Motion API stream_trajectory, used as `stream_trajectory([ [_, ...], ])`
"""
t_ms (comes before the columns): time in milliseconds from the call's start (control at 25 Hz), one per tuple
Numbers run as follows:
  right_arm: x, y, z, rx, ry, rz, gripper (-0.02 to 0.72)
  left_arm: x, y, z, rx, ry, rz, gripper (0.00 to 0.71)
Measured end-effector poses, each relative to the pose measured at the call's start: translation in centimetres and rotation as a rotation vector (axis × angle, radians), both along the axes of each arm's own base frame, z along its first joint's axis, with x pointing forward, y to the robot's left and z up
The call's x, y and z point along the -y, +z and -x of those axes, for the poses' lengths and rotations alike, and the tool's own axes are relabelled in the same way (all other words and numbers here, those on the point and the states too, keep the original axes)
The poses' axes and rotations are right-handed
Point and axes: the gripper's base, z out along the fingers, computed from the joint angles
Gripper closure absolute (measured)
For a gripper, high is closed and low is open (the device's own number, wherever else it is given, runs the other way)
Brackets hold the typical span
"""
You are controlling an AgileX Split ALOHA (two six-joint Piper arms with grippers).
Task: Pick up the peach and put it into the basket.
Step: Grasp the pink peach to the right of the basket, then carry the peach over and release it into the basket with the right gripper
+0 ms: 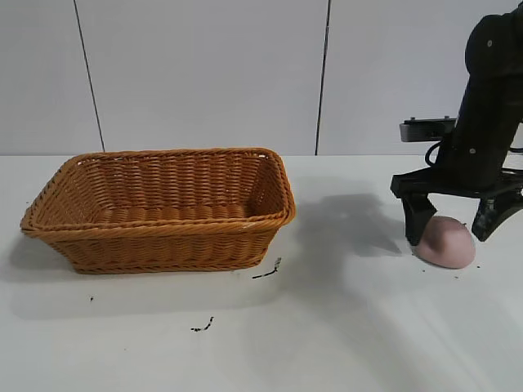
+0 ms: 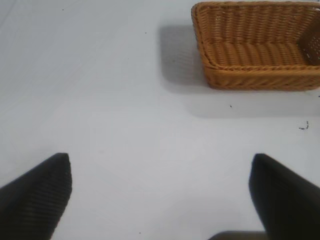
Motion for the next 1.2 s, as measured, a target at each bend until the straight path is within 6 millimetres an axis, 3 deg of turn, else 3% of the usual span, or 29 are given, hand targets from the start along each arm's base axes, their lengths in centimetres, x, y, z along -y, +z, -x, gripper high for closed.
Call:
stream_trajectory([
  [120, 0.1, 2.7, 0.1, 0.031, 0.003, 0.006, 0.713, 0.0, 0.0, 0.0, 0.0, 0.0, 0.0, 0.017],
  [360, 0.1, 13.3, 0.0, 0.193, -0.006, -0.003, 0.713, 0.0, 0.0, 0.0, 0.0, 0.0, 0.0, 0.017],
  [520, -0.4, 16.6, -0.4, 0.248, -0.004, -0.021, 0.713, 0.0, 0.0, 0.0, 0.0, 0.0, 0.0, 0.017],
  [600, -1.6, 17.8, -0.8, 0.288, 0.016, -0.04, 0.713, 0.0, 0.0, 0.0, 0.0, 0.0, 0.0, 0.017],
  [720, -4.4, 18.9, -1.5, 0.319, 0.063, -0.069, 0.713, 0.0, 0.0, 0.0, 0.0, 0.0, 0.0, 0.017],
  [880, -9.6, 19.2, -2.3, 0.338, 0.16, -0.114, 0.713, 0.0, 0.0, 0.0, 0.0, 0.0, 0.0, 0.017],
  [1040, -15.7, 18.2, -1.9, 0.337, 0.287, -0.148, 0.713, 0.0, 0.0, 0.0, 0.0, 0.0, 0.0, 0.017],
  [1200, -21.4, 15.8, -1.0, 0.331, 0.399, -0.175, 0.713, 0.0, 0.0, 0.0, 0.0, 0.0, 0.0, 0.017],
])
